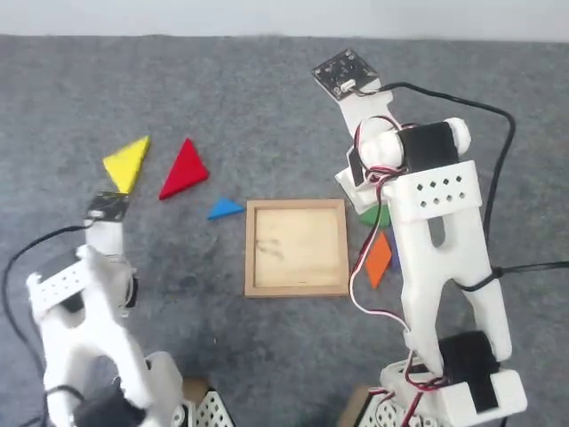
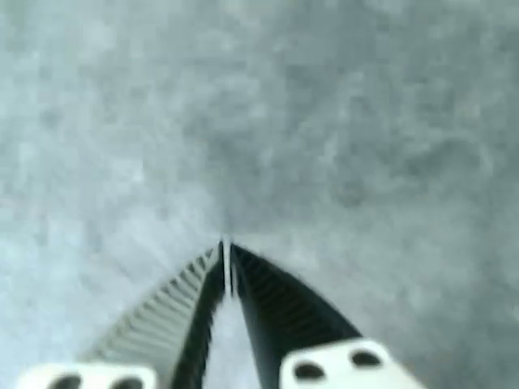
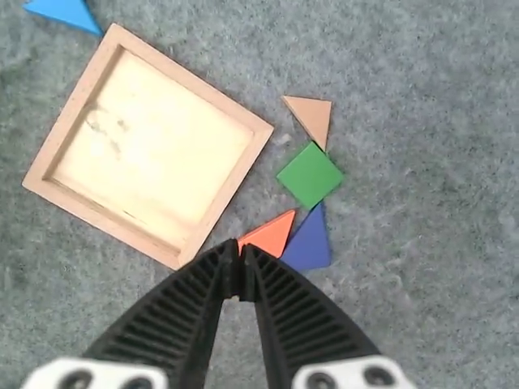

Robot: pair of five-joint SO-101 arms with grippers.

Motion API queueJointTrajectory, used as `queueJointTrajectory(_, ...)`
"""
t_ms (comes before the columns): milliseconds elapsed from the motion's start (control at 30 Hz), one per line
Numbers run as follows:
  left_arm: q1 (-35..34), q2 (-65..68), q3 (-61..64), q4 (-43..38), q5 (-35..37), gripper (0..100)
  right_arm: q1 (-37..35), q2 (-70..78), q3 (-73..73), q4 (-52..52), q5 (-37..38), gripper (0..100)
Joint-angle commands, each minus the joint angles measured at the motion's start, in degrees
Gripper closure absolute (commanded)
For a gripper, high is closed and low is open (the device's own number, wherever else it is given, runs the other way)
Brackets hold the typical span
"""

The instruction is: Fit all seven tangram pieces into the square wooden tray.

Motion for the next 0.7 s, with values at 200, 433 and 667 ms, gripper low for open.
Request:
queueJointTrajectory(200, 3.16, -18.73, -0.84, 11.52, 1.76, 98, 0.22, -2.59, -0.44, -1.10, -0.70, 97.9)
queueJointTrajectory(433, 10.37, -35.43, -4.00, 18.81, 9.32, 96, 0.31, -2.51, -0.35, -0.92, -0.70, 97.9)
queueJointTrajectory(667, 10.29, -29.36, -5.67, 14.33, 8.53, 94, 0.31, -2.42, -0.26, -1.01, -0.79, 97.9)
